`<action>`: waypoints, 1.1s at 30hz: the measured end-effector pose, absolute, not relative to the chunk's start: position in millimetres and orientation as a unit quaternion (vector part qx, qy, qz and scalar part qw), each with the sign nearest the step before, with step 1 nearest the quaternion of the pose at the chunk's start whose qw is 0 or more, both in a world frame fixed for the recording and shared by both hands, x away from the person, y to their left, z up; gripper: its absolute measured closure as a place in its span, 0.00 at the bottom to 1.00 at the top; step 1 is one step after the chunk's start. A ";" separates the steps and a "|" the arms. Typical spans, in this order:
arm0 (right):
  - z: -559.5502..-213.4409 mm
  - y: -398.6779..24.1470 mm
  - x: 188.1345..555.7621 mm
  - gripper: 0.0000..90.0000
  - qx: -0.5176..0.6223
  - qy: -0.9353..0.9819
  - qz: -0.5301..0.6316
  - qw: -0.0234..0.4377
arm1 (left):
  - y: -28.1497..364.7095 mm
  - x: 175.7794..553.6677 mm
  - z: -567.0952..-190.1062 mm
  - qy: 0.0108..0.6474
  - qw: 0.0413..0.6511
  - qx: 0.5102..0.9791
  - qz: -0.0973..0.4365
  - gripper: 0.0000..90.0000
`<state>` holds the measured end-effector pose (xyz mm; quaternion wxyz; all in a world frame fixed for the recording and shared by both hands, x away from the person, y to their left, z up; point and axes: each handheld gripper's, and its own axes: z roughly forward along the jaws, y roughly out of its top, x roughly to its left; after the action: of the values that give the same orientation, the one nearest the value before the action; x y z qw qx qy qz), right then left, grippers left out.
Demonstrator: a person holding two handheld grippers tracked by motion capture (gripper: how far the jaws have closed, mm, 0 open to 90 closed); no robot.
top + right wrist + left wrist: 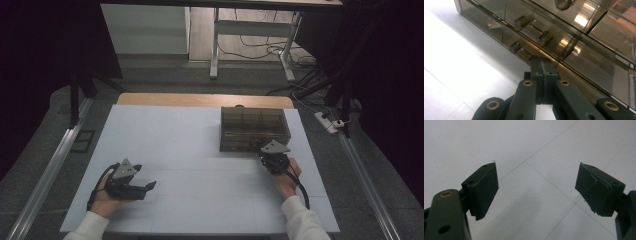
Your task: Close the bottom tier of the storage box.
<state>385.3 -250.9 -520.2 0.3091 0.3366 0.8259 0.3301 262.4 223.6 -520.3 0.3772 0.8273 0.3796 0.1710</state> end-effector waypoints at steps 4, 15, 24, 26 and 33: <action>-518.0 -251.0 380.6 1.00 0.328 0.827 0.337 0.309 | 223.8 262.0 -520.0 0.380 0.378 0.827 0.171 0.20; -509.8 -257.5 365.4 0.97 0.301 0.832 0.363 0.292 | 223.3 261.4 -519.9 0.379 0.378 0.827 0.172 0.20; -502.7 -261.1 350.9 0.64 0.284 0.833 0.393 0.266 | 223.2 260.7 -519.3 0.379 0.380 0.826 0.171 0.20; -501.9 -261.0 346.9 0.57 0.280 0.833 0.401 0.258 | 223.0 260.8 -519.7 0.378 0.379 0.827 0.171 0.20; -498.8 -262.6 335.1 0.45 0.272 0.830 0.420 0.245 | 223.7 260.0 -520.0 0.379 0.379 0.827 0.170 0.20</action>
<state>335.1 -262.6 -498.8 0.2447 0.2722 0.8304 0.4200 260.0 223.7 -520.0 0.3788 0.8268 0.3794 0.1704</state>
